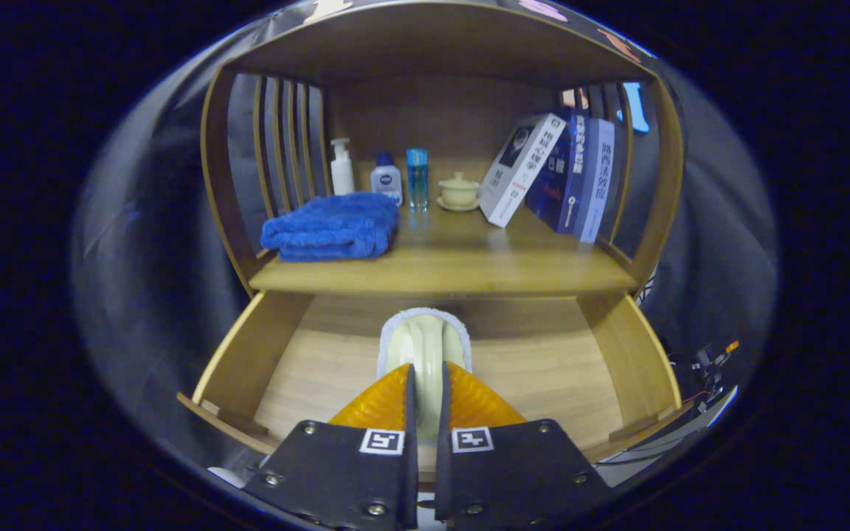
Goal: Pull open the drawer, take out the items inside it, and place them on the countertop above the cabinet.
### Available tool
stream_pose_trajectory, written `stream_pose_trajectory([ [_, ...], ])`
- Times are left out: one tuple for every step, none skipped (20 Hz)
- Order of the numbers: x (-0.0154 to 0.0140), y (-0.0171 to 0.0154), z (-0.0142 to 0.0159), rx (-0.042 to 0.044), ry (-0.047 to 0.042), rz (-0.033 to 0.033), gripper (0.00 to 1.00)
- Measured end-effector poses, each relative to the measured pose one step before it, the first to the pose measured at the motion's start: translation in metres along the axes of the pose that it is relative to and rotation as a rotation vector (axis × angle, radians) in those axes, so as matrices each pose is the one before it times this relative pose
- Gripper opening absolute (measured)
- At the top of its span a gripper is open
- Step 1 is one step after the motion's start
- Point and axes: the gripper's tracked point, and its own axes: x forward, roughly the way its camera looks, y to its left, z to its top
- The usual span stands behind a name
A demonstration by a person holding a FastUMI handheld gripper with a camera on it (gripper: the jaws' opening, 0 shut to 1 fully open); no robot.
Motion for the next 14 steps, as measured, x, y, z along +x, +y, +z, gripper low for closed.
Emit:
stream_pose_trajectory([
  [-0.00597, -0.00102, 0.00916, 0.00137, -0.02, -0.00201, 0.09],
  [-0.00556, 0.00055, 0.01027, 0.00309, -0.01883, 0.00127, 0.1],
  [-0.00335, -0.00078, 0.0099, 0.00075, -0.02026, -0.00517, 0.1],
  [-0.00163, -0.00251, 0.00963, -0.00618, -0.01377, -0.00878, 0.1],
  [0.00061, -0.00039, 0.00918, -0.00184, -0.01627, -0.00399, 0.1],
  [0.00214, 0.00009, 0.00869, -0.00053, -0.01251, -0.00393, 0.1],
  [0.0015, -0.0019, 0.00541, 0.00041, -0.00431, -0.00698, 0.1],
  [0.00403, 0.00058, 0.0061, 0.00042, -0.00215, -0.00196, 0.09],
  [0.00572, 0.00031, 0.00532, -0.0008, -0.00244, -0.00417, 0.09],
  [0.00815, -0.00154, 0.00623, -0.00572, -0.00404, -0.01023, 0.09],
  [0.00879, -0.0017, 0.00196, -0.00656, 0.00499, -0.00918, 0.09],
  [0.00885, 0.00068, 0.00019, -0.00685, 0.01263, -0.00387, 0.09],
  [0.0088, 0.00055, -0.00173, -0.00843, 0.01389, -0.00609, 0.1],
  [0.00848, 0.0007, -0.00024, -0.00978, 0.0116, -0.0036, 0.1],
])
